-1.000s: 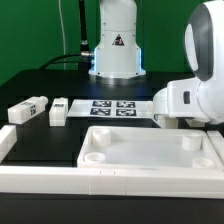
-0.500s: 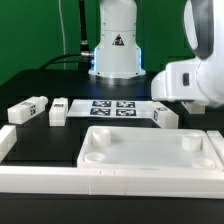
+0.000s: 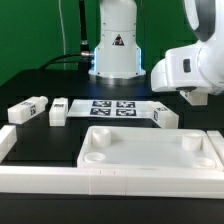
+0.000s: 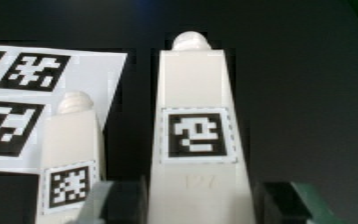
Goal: Assemble desk
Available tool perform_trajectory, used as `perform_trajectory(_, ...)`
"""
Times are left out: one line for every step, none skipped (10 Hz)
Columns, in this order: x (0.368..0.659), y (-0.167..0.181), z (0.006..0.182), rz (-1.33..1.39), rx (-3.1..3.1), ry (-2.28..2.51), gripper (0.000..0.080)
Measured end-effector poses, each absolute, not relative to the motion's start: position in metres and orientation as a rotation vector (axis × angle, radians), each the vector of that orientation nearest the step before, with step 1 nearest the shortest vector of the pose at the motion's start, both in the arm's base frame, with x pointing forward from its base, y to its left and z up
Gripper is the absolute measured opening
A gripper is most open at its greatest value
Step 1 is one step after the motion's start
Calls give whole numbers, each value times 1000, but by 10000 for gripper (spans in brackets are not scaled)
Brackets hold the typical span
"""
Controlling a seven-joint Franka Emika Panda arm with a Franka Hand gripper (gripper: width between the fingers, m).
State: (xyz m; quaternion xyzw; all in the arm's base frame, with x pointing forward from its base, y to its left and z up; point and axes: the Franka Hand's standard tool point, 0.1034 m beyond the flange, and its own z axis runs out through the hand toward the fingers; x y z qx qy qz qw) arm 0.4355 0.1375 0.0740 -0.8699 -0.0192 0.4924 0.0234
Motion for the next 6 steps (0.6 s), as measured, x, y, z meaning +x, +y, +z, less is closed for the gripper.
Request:
perform_trajectory(447, 137, 75, 1430, -2725, -71, 288)
perform_trajectory(458, 134, 88, 1326, -2767, -74, 288)
perform_trajectory(464, 129, 104, 1256, -2791, -77, 288)
perform_trajectory(472, 124, 116, 1204, -2807, -73, 288)
perform_trajectory(482, 121, 126, 1119, -2835, -66, 288)
perform_trajectory(489, 119, 133, 1017, -2871, -55, 288)
